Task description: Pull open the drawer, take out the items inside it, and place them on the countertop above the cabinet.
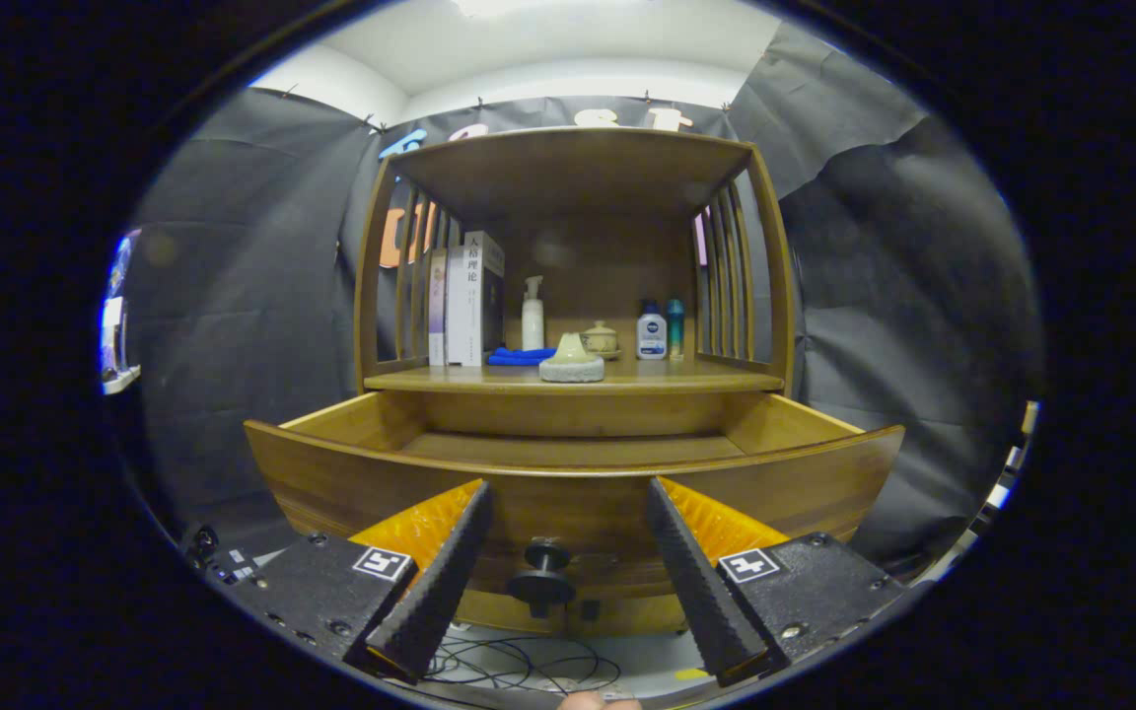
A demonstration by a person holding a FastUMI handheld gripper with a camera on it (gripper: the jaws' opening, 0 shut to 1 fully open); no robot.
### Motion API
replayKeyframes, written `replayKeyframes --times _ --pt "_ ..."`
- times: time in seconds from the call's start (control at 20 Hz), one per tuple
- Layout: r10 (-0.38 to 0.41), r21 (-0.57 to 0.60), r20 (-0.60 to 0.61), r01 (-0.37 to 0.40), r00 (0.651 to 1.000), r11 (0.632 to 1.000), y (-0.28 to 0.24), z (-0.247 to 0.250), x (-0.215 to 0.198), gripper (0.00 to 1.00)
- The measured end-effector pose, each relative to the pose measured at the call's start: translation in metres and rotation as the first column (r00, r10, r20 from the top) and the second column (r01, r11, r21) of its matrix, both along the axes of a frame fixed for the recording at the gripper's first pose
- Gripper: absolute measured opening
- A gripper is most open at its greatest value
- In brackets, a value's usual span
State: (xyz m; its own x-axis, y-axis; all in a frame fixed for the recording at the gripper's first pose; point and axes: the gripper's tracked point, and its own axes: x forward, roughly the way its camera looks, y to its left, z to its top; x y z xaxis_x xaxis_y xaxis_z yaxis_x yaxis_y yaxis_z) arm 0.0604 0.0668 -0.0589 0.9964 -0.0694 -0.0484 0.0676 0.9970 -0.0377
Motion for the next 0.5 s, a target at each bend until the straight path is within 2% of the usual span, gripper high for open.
replayKeyframes --times 0.3,0.5 --pt "-0.059 -0.019 -0.012 0.059 0.998 0.998 -0.004 -0.016 0.01 0.98" --pt "-0.061 -0.039 0.001 0.061 0.998 0.997 0.0 -0.017 0.011 0.98"
